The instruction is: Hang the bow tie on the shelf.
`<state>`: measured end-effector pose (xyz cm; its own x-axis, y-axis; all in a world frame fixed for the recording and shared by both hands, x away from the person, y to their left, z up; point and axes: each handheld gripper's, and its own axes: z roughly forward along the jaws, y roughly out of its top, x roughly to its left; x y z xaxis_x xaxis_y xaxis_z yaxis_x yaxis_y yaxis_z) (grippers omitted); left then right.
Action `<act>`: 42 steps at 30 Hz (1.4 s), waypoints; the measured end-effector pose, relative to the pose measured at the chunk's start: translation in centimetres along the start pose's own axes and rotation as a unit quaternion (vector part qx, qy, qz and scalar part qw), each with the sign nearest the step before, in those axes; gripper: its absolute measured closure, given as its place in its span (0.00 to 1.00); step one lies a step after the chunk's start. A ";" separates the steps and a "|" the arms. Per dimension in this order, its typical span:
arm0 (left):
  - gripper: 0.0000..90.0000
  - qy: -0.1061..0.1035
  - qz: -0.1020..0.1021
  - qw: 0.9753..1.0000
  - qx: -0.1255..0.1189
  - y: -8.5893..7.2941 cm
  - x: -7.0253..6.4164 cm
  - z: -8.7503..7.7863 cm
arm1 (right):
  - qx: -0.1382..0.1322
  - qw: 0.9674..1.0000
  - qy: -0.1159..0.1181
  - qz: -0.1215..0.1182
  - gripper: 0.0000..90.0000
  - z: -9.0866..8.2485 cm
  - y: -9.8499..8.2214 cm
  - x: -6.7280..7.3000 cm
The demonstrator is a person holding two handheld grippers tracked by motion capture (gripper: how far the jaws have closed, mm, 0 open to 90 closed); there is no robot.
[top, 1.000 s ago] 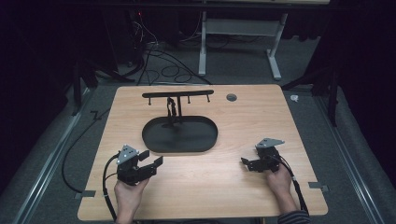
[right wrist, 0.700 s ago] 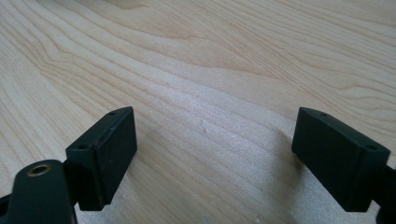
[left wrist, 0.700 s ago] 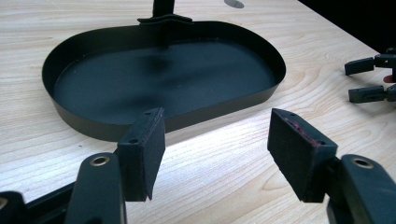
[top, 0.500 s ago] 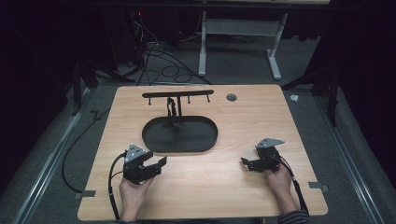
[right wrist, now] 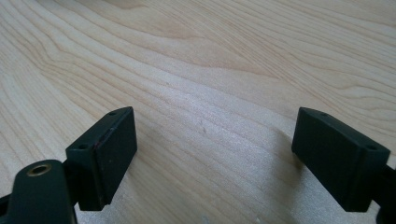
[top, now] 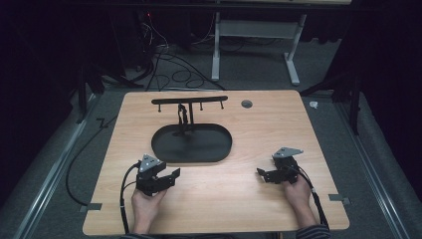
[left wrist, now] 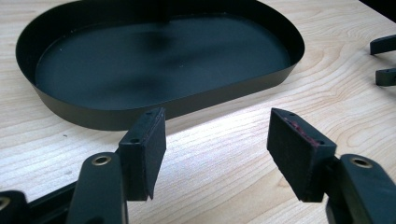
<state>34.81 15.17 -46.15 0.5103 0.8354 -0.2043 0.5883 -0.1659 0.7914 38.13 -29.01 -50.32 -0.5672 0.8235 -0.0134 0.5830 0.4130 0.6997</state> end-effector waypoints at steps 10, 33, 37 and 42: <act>0.42 0.000 -0.007 1.000 0.010 -0.4 0.2 0.8 | 0.000 1.000 0.000 0.000 0.17 0.0 0.0 0.0; 0.43 0.022 -0.009 0.999 0.035 -0.9 0.9 2.6 | 0.000 1.000 -0.001 0.000 0.17 0.0 0.0 0.0; 0.43 0.028 -0.007 0.999 0.040 -0.9 0.9 2.9 | 0.000 1.000 -0.001 0.001 0.17 0.0 0.0 0.0; 0.43 0.035 -0.002 0.998 0.044 -1.0 1.0 3.2 | 0.000 1.000 -0.001 0.000 0.17 0.0 0.0 0.0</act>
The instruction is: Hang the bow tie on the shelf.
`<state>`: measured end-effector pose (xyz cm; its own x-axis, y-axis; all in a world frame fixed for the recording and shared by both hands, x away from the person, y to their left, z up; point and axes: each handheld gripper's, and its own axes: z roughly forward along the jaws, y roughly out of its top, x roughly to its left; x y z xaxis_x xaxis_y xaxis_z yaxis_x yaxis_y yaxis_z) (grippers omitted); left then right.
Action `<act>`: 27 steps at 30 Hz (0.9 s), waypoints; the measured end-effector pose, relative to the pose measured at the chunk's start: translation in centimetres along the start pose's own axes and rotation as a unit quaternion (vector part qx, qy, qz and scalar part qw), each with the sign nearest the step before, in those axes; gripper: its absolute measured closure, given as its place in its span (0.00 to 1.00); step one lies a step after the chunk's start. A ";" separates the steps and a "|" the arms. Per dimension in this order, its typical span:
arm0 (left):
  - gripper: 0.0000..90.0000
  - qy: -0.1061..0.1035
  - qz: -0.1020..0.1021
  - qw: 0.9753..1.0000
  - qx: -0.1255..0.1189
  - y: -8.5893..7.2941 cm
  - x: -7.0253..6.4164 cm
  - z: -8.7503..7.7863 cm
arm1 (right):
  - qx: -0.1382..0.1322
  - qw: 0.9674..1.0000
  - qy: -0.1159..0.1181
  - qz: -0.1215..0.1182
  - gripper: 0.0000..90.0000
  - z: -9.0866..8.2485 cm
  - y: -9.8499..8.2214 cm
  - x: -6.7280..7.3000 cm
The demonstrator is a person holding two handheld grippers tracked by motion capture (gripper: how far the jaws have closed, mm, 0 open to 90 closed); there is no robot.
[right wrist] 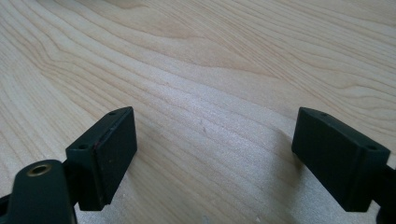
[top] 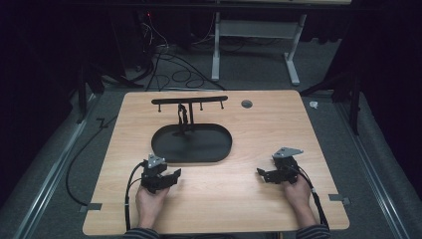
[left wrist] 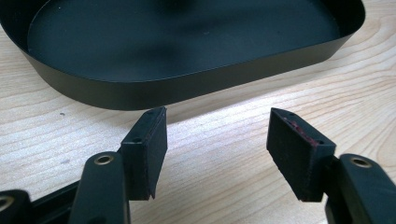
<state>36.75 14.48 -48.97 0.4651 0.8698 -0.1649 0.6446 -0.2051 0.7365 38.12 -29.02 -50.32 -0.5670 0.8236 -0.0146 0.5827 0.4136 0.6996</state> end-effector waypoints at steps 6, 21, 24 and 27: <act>0.43 0.008 0.006 1.000 0.004 -0.1 -0.1 0.4 | 0.000 1.000 0.000 0.001 0.17 0.0 0.0 0.0; 0.43 0.035 0.034 0.999 0.012 -0.4 -0.6 1.6 | 0.000 1.000 0.000 0.000 0.17 0.0 0.0 0.0; 0.43 0.043 0.042 0.998 0.011 -0.4 -0.7 1.8 | 0.000 1.000 0.000 0.001 0.17 0.0 0.0 0.0; 0.42 0.048 0.054 0.997 0.006 -0.5 -0.8 1.9 | 0.000 1.000 0.000 0.001 0.17 0.0 0.0 0.0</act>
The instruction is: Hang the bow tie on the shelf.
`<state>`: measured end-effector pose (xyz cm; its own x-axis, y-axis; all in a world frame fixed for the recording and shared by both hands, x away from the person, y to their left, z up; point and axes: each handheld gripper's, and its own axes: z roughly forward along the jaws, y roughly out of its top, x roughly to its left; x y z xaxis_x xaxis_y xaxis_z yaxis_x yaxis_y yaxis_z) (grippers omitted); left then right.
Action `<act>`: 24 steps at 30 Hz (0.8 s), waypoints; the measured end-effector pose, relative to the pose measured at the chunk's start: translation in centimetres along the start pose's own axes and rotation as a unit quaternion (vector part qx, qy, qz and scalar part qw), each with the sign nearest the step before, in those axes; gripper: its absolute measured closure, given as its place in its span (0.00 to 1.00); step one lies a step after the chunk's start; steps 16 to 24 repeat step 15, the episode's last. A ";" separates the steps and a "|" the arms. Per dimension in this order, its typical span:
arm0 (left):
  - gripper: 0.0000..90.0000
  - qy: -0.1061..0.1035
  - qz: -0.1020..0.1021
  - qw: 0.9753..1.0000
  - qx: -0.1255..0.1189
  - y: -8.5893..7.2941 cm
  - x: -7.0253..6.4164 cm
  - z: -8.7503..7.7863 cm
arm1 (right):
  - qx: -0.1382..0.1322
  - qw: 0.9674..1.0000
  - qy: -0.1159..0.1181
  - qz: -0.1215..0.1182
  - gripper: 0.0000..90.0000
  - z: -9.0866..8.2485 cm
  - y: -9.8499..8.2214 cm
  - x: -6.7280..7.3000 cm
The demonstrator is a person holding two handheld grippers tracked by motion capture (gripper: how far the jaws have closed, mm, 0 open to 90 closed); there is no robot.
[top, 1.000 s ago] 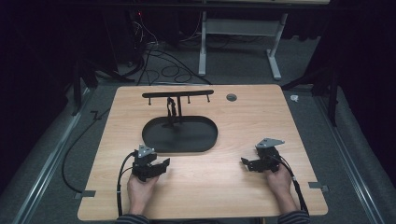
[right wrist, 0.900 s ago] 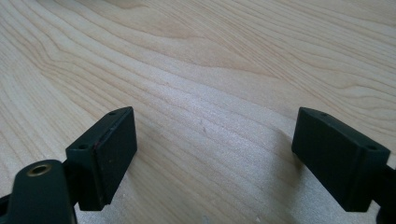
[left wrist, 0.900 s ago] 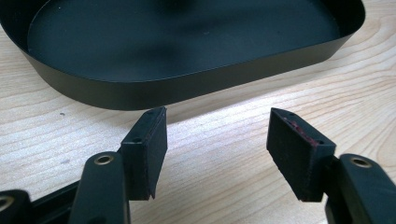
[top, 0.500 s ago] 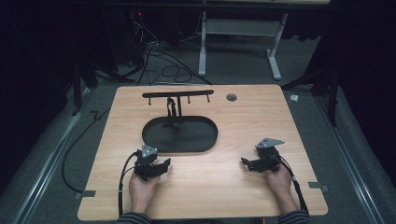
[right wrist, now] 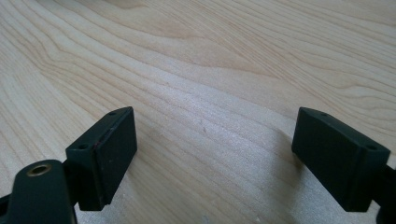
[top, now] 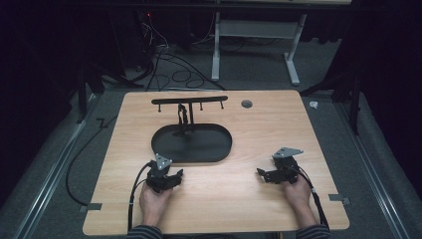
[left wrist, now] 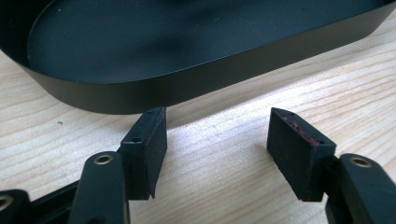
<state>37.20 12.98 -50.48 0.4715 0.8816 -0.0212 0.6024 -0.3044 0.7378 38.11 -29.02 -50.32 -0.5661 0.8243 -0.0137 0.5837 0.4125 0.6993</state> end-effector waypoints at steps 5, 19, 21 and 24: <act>0.41 0.003 0.003 1.000 -0.008 -0.2 -0.2 0.0 | 0.000 1.000 0.000 0.000 0.17 0.0 0.0 0.0; 0.40 0.002 0.002 1.000 -0.007 -0.2 -0.2 0.0 | 0.000 1.000 0.000 -0.001 0.17 0.0 0.0 0.0; 0.40 0.002 0.002 1.000 -0.007 -0.2 -0.2 0.0 | 0.000 1.000 0.000 -0.001 0.17 0.0 0.0 0.0; 0.40 0.002 0.002 1.000 -0.007 -0.2 -0.2 0.0 | 0.000 1.000 0.000 -0.001 0.17 0.0 0.0 0.0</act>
